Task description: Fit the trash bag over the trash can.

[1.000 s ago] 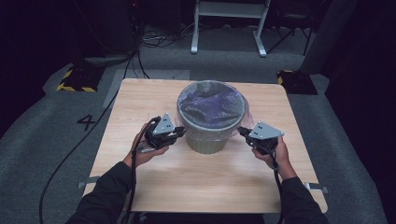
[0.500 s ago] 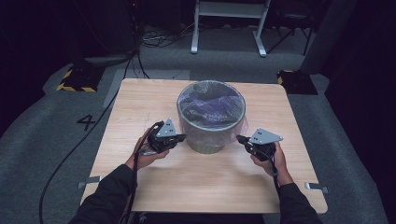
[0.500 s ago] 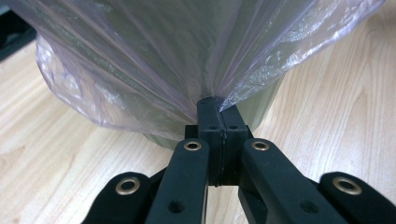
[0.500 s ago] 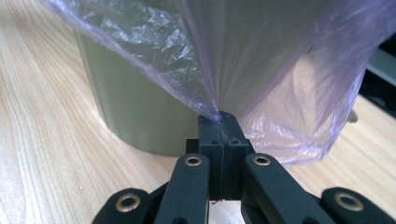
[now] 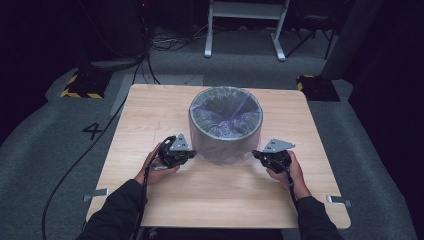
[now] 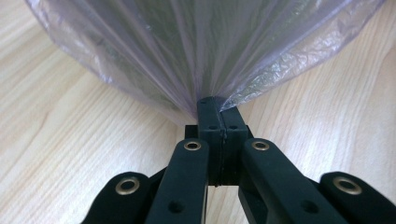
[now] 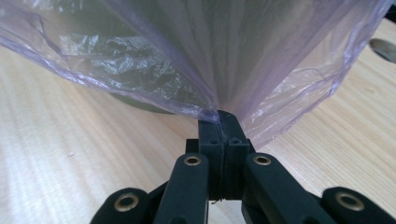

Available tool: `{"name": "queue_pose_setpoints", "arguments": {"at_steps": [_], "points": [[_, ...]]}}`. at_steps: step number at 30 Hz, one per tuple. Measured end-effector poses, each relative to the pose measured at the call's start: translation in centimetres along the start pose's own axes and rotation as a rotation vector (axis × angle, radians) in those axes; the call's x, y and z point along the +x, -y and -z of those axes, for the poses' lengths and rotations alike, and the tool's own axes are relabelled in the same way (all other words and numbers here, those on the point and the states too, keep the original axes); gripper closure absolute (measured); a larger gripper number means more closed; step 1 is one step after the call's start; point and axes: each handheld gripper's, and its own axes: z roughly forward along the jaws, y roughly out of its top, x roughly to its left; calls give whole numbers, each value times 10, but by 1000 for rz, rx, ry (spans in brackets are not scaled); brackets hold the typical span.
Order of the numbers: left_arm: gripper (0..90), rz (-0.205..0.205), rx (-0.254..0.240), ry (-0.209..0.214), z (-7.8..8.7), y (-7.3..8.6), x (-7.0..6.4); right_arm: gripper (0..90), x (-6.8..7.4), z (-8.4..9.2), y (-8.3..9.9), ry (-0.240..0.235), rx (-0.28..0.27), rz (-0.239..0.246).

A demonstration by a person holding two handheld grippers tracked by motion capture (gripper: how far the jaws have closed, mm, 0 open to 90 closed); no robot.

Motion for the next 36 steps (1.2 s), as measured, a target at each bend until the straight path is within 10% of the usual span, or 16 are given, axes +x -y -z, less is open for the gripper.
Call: {"name": "queue_pose_setpoints", "arguments": {"at_steps": [13, 20, 26, 36], "points": [[856, 67, 6, 17, -4, 14, 5, 900, -2, -8, 16, -53, -4, -73], [564, 71, -3, -4, 11, 19, -4, 879, -6, -5, 24, -63, -31, -119], [217, 154, -59, -51, 31, 29, -11, 851, -11, -1, 30, -78, -43, -147], [163, 137, -30, -45, 48, 51, -34, 384, -22, 16, 35, -73, -93, -215]]}}
